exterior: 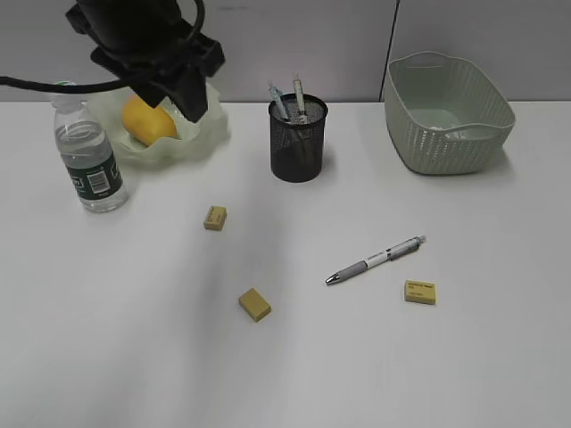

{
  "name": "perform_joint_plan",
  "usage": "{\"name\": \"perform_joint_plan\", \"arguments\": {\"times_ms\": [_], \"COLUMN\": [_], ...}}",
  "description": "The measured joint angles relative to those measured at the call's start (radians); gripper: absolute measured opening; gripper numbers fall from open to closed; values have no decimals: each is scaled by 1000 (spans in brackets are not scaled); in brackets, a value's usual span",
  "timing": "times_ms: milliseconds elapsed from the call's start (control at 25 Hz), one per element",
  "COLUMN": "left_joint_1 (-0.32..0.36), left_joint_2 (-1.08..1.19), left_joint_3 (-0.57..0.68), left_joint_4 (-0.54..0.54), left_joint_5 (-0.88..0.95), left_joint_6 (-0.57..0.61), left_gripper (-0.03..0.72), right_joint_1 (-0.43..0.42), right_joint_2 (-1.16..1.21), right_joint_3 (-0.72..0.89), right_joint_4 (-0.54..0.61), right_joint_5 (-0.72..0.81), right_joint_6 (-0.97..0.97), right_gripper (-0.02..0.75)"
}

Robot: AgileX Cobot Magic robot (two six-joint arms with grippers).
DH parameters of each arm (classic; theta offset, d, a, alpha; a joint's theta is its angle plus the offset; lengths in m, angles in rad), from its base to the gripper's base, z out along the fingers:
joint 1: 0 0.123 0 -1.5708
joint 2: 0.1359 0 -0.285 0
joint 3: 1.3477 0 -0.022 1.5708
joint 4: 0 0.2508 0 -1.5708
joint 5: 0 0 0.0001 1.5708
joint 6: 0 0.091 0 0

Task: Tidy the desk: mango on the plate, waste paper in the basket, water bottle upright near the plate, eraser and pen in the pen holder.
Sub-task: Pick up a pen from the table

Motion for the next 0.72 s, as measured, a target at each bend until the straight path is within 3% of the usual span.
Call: {"name": "perform_joint_plan", "arguments": {"times_ms": [280, 720], "left_joint_1": [0, 0], "left_joint_2": [-122, -541], "left_joint_3": [113, 664], "left_joint_4": [-1, -3], "left_joint_5": [0, -111], "left_joint_6": [0, 0], "left_gripper": [418, 417], "right_joint_1": [0, 0], "right_joint_2": [0, 0], "right_joint_3": [0, 0], "right_joint_4": [-1, -1], "right_joint_5": [0, 0], "right_joint_6": [2, 6], "right_gripper": [510, 509]}}
